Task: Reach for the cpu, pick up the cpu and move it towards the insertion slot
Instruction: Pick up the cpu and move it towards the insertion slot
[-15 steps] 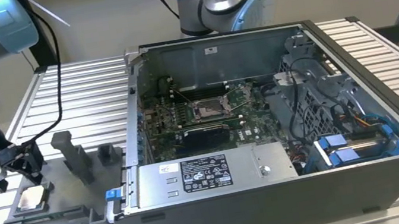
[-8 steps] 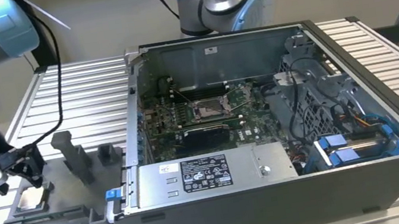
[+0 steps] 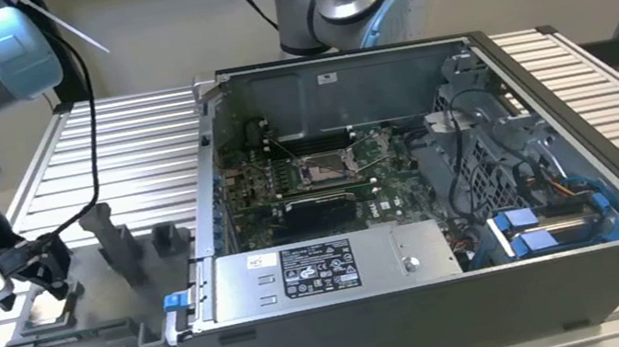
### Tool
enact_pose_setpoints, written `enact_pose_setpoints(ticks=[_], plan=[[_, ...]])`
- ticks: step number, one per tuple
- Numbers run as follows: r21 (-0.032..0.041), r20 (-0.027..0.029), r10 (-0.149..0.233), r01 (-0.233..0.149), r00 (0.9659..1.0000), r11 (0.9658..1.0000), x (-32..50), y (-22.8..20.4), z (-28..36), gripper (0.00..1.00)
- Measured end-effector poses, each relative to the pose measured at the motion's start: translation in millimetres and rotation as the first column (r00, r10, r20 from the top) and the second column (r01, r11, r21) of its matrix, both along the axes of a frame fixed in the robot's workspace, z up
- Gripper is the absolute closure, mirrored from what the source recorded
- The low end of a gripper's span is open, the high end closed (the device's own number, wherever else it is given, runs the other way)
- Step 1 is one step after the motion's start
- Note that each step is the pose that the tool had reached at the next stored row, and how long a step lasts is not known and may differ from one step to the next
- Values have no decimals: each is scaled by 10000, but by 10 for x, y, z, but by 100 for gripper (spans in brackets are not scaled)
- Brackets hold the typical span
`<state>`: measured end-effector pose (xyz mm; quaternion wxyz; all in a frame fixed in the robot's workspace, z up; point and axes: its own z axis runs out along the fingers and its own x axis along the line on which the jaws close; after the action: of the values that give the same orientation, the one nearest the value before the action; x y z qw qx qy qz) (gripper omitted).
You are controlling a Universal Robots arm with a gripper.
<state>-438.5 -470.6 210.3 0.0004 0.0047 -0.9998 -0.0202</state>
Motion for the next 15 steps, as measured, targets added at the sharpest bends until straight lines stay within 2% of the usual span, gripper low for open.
enact_pose_setpoints(ticks=[9,15], plan=[[0,-1,1,-1,10000,10000,1,0,-93,0],[0,2,1,-1,10000,10000,1,20,-135,0]])
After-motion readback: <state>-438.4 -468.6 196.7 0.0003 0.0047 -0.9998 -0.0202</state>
